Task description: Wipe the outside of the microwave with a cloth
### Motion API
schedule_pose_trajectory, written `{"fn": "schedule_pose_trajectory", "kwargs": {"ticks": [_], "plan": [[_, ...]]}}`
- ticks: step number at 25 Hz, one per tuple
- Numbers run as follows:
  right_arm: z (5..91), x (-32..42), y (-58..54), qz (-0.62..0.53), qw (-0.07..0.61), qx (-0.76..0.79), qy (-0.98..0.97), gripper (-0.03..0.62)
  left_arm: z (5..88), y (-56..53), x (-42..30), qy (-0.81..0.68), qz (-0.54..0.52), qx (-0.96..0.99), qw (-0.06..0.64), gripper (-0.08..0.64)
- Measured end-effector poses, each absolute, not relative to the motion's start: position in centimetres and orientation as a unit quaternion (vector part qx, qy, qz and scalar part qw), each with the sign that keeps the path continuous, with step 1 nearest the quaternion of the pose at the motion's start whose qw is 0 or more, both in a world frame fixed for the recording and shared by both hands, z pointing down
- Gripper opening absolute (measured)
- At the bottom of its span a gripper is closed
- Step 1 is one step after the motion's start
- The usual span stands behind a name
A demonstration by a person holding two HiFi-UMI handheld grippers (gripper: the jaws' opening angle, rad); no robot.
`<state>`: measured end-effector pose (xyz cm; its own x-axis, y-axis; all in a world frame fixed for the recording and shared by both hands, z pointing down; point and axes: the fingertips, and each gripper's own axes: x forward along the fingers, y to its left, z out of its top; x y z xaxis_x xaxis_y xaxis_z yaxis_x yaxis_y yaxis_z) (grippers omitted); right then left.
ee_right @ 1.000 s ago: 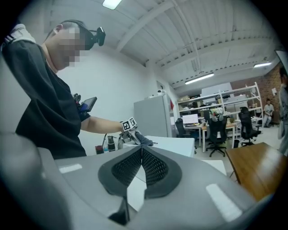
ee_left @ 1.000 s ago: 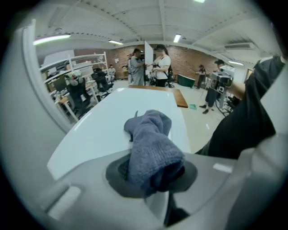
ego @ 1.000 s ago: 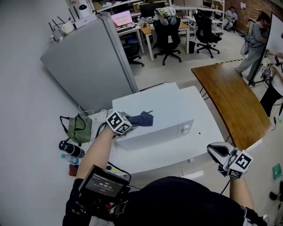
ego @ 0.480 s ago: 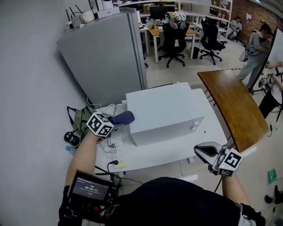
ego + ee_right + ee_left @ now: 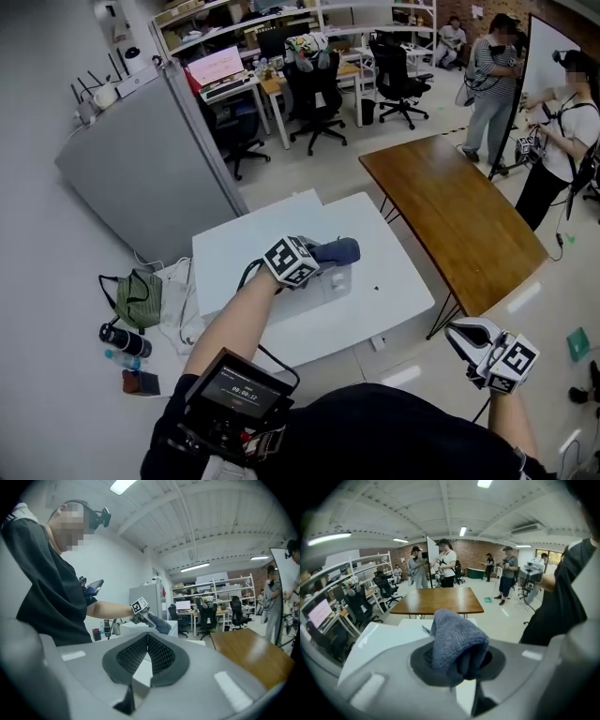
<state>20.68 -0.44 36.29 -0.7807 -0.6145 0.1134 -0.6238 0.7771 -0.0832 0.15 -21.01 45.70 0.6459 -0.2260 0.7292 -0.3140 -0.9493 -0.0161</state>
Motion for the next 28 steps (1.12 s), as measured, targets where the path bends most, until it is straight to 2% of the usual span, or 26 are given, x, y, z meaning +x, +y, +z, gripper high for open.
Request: {"fn": "schedule_pose_trajectory", "kwargs": {"ticks": [4, 8, 12, 16, 21, 24, 28], "plan": [[38.1, 24.7, 0.2, 0.07, 0.047, 0.356, -0.93, 0.006, 49.3, -21.6, 1.7, -0.143, 0.423, 0.892, 0.067, 0.075], [38.6, 22.5, -0.7, 0.074, 0.049, 0.334, -0.938, 0.006, 49.7, -21.1, -3.4, -0.164, 0.412, 0.891, 0.103, 0.075], [38.1, 14.9, -1.6, 0.066, 0.057, 0.285, -0.955, 0.006, 49.5, -18.4, -14.1, -0.208, 0.405, 0.881, 0.13, 0.075], [35.9, 3.8, -0.8, 0.048, 0.046, 0.216, -0.974, 0.006, 49.5, -13.9, -26.9, -0.259, 0.389, 0.868, 0.166, 0.075], [36.5, -7.2, 1.2, 0.039, 0.075, 0.151, -0.985, 0.006, 50.0, -7.9, -40.2, -0.314, 0.394, 0.843, 0.188, 0.075], [36.5, -10.5, 1.8, 0.044, 0.076, 0.134, -0.987, 0.006, 50.8, -4.7, -44.0, -0.34, 0.356, 0.842, 0.219, 0.075], [36.4, -11.7, 1.3, 0.048, 0.071, 0.124, -0.989, 0.006, 50.6, -1.3, -42.0, -0.321, 0.295, 0.87, 0.229, 0.075]]}}
